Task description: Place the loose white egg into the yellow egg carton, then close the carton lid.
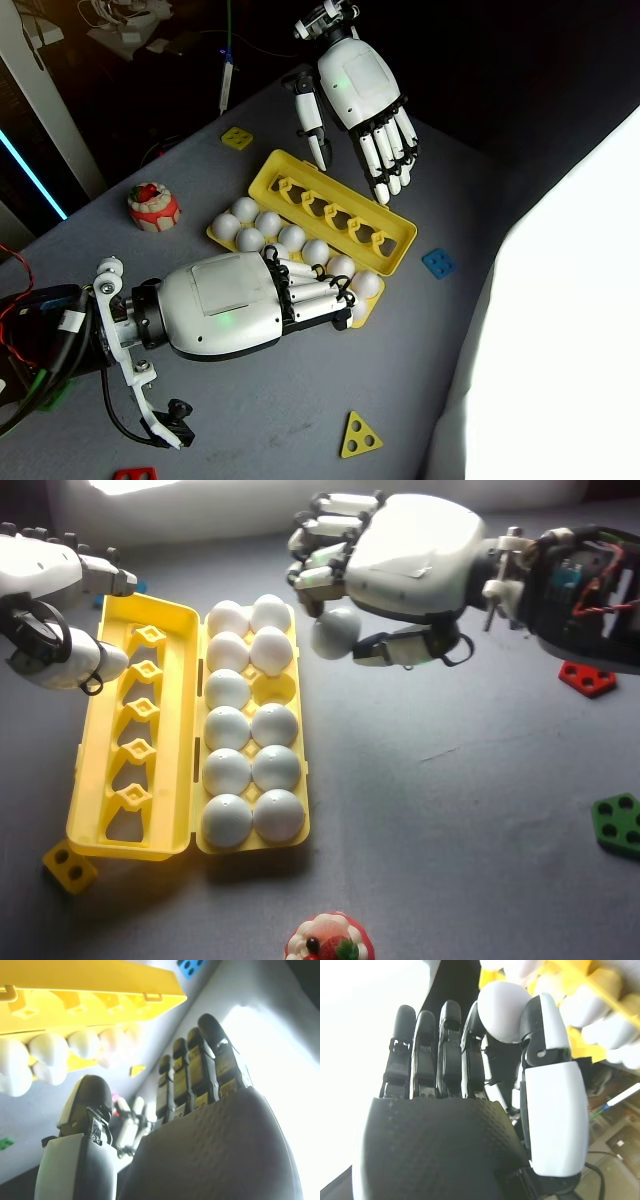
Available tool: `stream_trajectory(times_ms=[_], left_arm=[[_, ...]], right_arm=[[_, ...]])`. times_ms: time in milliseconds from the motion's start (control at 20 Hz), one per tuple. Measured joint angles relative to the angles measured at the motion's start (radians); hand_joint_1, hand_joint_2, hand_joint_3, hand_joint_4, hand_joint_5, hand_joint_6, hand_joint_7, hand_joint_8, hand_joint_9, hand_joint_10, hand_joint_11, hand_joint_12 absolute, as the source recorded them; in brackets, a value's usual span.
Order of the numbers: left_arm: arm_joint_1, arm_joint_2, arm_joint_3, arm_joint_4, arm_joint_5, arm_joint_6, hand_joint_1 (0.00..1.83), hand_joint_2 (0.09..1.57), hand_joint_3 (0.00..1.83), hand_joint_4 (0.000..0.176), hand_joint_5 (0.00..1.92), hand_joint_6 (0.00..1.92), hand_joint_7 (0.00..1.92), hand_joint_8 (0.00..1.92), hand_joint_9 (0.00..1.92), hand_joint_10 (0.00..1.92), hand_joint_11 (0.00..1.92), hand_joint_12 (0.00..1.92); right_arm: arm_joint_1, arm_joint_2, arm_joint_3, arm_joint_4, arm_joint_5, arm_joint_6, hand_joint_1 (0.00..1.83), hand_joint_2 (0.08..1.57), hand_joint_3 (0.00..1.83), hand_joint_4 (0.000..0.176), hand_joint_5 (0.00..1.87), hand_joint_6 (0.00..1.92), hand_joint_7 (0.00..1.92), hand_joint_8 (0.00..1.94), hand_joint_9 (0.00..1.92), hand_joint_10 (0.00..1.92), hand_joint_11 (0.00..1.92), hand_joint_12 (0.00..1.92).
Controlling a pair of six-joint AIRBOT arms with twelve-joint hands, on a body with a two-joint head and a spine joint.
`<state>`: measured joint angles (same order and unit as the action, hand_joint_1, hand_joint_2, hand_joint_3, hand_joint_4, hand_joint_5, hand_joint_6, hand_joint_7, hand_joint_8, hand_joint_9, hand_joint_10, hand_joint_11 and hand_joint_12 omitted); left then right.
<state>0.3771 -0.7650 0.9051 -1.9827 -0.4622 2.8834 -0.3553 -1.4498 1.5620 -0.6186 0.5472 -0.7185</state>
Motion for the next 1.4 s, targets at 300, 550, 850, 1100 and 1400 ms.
stream_trajectory(times_ms=[300, 550, 850, 1100, 1400], left_arm=[[0.000, -0.005, 0.004, 0.000, -0.002, 0.000, 0.52, 1.35, 0.00, 0.036, 0.17, 0.00, 0.22, 0.00, 0.20, 0.00, 0.00, 0.82], [0.000, -0.005, 0.004, 0.000, 0.000, 0.000, 0.51, 1.34, 0.00, 0.031, 0.19, 0.00, 0.24, 0.00, 0.22, 0.01, 0.00, 0.84], [0.000, -0.005, 0.004, 0.000, 0.000, 0.000, 0.55, 1.33, 0.00, 0.030, 0.19, 0.00, 0.25, 0.00, 0.21, 0.00, 0.00, 0.83], [0.000, -0.006, 0.004, 0.000, 0.000, 0.000, 0.55, 1.33, 0.00, 0.026, 0.19, 0.00, 0.24, 0.00, 0.21, 0.01, 0.00, 0.88], [0.000, -0.006, 0.005, 0.000, -0.001, 0.000, 0.56, 1.33, 0.00, 0.040, 0.21, 0.00, 0.24, 0.00, 0.20, 0.01, 0.00, 0.83]], right_arm=[[0.025, -0.052, -0.002, -0.032, -0.019, -0.003, 1.12, 1.19, 0.00, 0.000, 0.85, 1.21, 0.52, 0.01, 0.10, 0.55, 0.00, 1.25], [0.025, -0.071, -0.001, 0.146, -0.045, -0.004, 1.12, 1.17, 0.00, 0.000, 0.87, 1.16, 0.55, 0.01, 0.12, 0.54, 0.00, 1.26], [0.021, -0.103, -0.001, 0.159, -0.053, -0.005, 1.12, 1.18, 0.00, 0.000, 0.87, 1.18, 0.55, 0.01, 0.11, 0.54, 0.00, 1.22], [0.013, -0.125, -0.001, 0.201, -0.054, -0.091, 1.12, 1.18, 0.00, 0.000, 0.87, 1.17, 0.53, 0.00, 0.10, 0.55, 0.00, 1.25], [-0.004, -0.149, 0.003, 0.370, -0.080, -0.092, 1.12, 1.17, 0.00, 0.000, 0.87, 1.17, 0.53, 0.00, 0.11, 0.55, 0.00, 1.21]])
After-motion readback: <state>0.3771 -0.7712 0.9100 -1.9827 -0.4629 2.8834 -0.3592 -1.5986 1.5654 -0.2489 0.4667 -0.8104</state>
